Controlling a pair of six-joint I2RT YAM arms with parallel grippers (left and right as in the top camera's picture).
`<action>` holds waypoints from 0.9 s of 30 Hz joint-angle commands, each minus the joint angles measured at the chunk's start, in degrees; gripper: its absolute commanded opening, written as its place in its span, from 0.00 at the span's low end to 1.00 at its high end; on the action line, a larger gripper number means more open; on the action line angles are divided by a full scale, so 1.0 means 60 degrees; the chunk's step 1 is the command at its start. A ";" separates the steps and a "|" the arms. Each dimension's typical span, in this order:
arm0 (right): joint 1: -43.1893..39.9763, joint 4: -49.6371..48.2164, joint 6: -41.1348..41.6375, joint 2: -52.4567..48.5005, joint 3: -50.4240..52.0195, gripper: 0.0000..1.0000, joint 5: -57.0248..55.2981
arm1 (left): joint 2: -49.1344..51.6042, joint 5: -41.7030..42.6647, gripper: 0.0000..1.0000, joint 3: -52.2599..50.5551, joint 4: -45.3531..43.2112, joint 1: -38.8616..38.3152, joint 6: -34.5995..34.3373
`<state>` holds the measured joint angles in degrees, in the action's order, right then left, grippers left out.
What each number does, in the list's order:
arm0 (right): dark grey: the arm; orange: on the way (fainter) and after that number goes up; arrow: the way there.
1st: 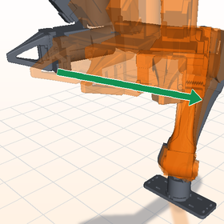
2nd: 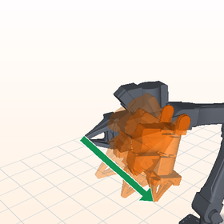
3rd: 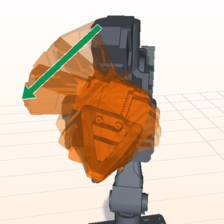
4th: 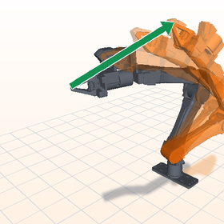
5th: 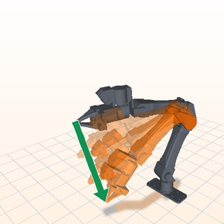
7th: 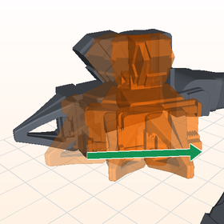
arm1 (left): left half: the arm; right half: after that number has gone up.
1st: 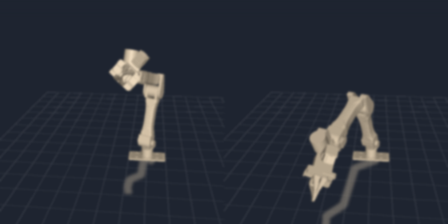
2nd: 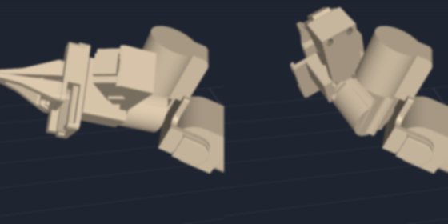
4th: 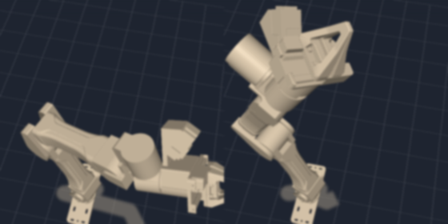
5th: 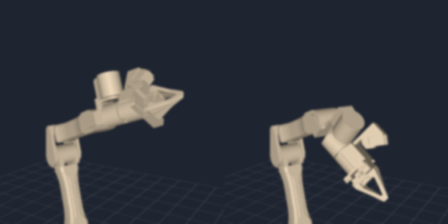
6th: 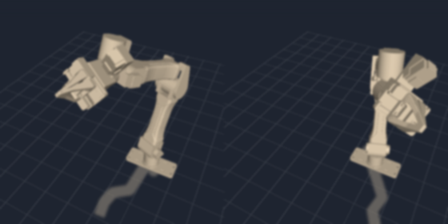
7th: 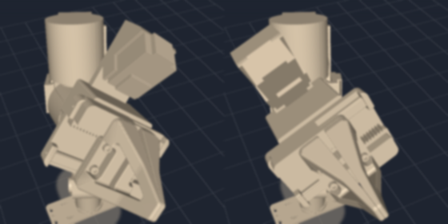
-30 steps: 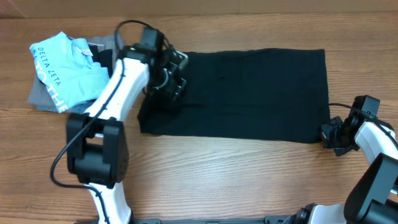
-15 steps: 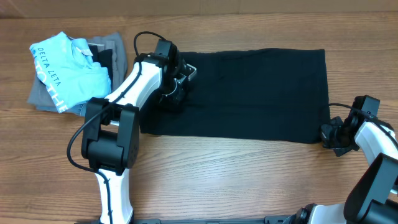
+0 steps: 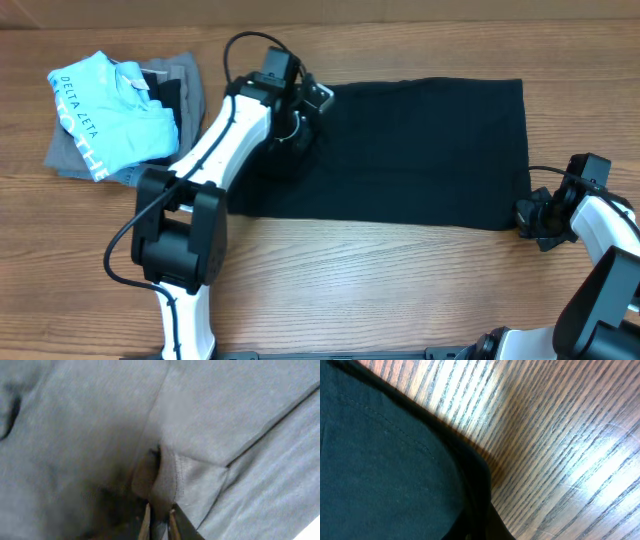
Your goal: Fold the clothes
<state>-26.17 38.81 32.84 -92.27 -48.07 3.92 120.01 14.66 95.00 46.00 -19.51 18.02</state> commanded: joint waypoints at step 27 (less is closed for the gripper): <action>-0.0051 0.0022 0.0066 0.0000 -0.0215 0.06 -0.0219 | -0.0138 -0.1453 0.86 0.0113 0.0284 0.0998 -0.1574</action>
<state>-26.17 39.05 32.84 -92.27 -48.07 3.77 120.01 -3.27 95.02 48.56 -17.87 10.41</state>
